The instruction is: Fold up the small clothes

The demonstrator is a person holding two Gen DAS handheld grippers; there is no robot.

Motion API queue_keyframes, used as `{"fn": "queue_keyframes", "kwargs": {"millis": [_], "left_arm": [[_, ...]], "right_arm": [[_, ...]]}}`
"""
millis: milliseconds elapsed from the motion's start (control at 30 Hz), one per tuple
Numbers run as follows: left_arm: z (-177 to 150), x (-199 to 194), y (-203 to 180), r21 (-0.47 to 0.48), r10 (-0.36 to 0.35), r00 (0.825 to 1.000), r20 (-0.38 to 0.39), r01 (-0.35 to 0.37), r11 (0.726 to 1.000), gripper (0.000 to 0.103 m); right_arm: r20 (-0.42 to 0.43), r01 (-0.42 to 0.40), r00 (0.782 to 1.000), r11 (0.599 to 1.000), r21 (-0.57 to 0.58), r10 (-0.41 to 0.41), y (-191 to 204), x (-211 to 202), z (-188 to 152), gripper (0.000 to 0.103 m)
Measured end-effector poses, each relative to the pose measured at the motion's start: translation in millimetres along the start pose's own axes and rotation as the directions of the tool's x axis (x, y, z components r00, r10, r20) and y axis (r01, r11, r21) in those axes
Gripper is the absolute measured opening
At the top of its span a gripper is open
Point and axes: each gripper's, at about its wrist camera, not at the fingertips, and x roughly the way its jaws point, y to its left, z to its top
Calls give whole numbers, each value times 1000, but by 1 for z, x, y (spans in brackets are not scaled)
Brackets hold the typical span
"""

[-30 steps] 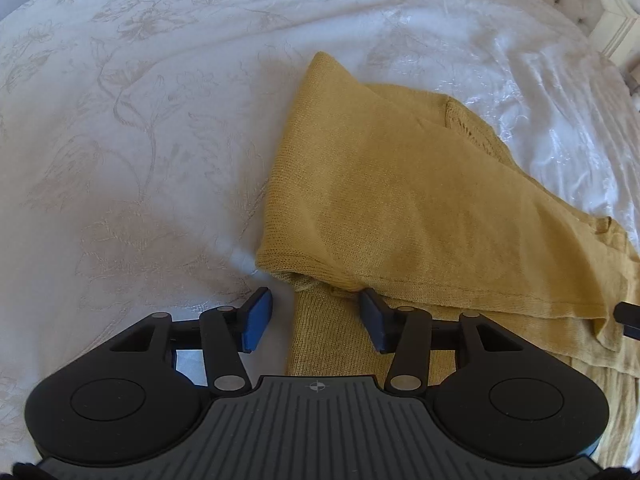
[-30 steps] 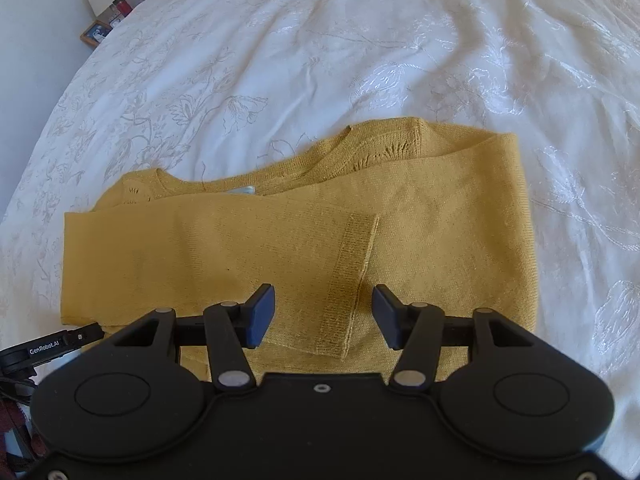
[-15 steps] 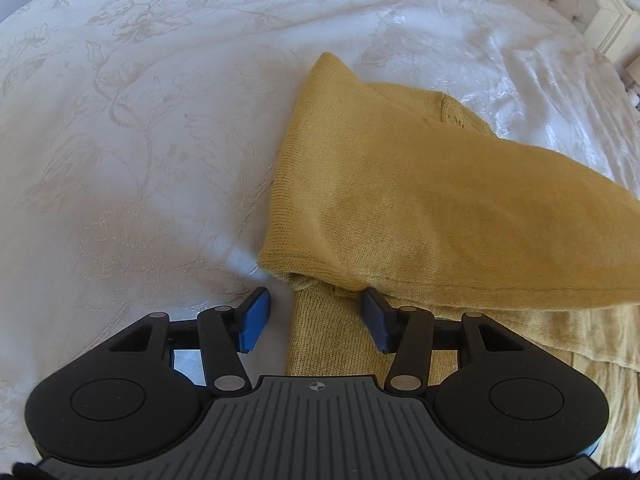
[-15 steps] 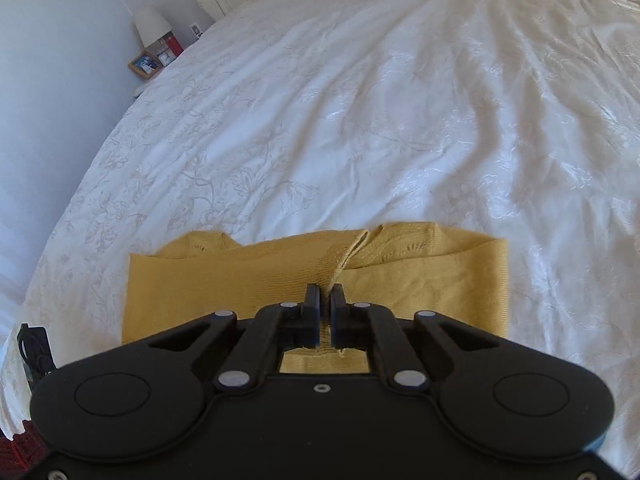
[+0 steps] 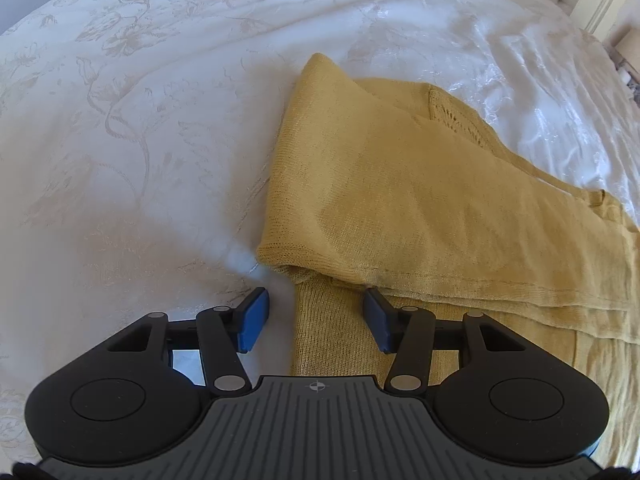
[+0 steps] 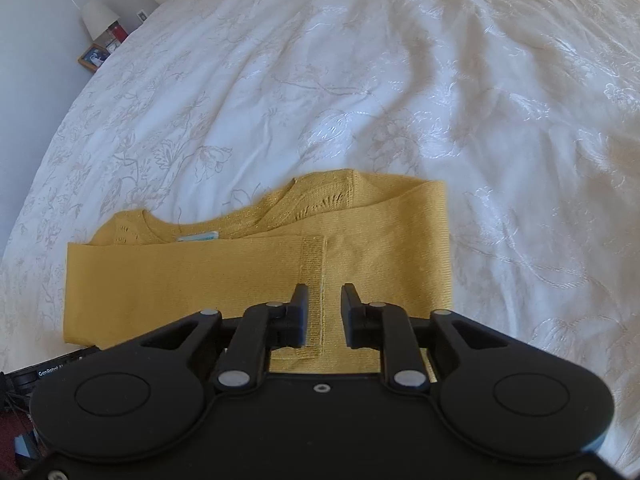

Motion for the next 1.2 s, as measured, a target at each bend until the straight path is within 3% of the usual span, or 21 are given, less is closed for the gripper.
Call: {"fn": "queue_keyframes", "kwargs": {"millis": [233,267,300,500,600,700,767,833,967,1033,1100,1200], "left_arm": [[-1,-1,4,-7,-2,1000,-10,2,1000,51],[-1,0,3,-7,-1,1000,-11,1,1000,51],[-1,0,3,-6,0,1000,-12,-1,1000,51],[-2,-3,3,2,-5,1000,-9,5,1000,51],[-3,-5,4,10,-6,1000,-9,6,1000,52],[-4,-8,4,22,-1,1000,-9,1,1000,52],[-4,-11,4,29,14,1000,-6,-14,999,52],[-3,-19,3,38,30,999,13,-31,999,52],[6,-41,-4,58,38,996,82,-43,997,52],[15,-49,-13,83,30,992,126,-40,996,55],[25,-47,-24,108,9,990,142,-25,994,62],[39,-35,-38,115,-36,991,131,21,993,62]], "right_arm": [[-64,6,998,1000,-18,-7,15,29,-7,51],[-71,1,997,1000,-20,-2,17,30,-8,46],[-67,-16,998,999,-34,13,19,28,-8,13],[77,-70,994,988,-140,81,40,-36,-1,12],[96,-4,995,994,-113,15,26,-53,1,12],[52,93,995,990,-109,-88,7,-37,2,12],[7,121,993,986,-110,-121,-2,-19,1,14],[-21,176,984,977,-119,-179,-4,-7,-1,24],[30,258,966,959,-114,-257,-2,-12,-6,36],[81,256,965,959,-120,-248,6,-18,-7,52],[105,235,969,962,-136,-222,15,-18,-7,52],[97,190,980,968,-162,-176,28,-6,-5,53]]}}
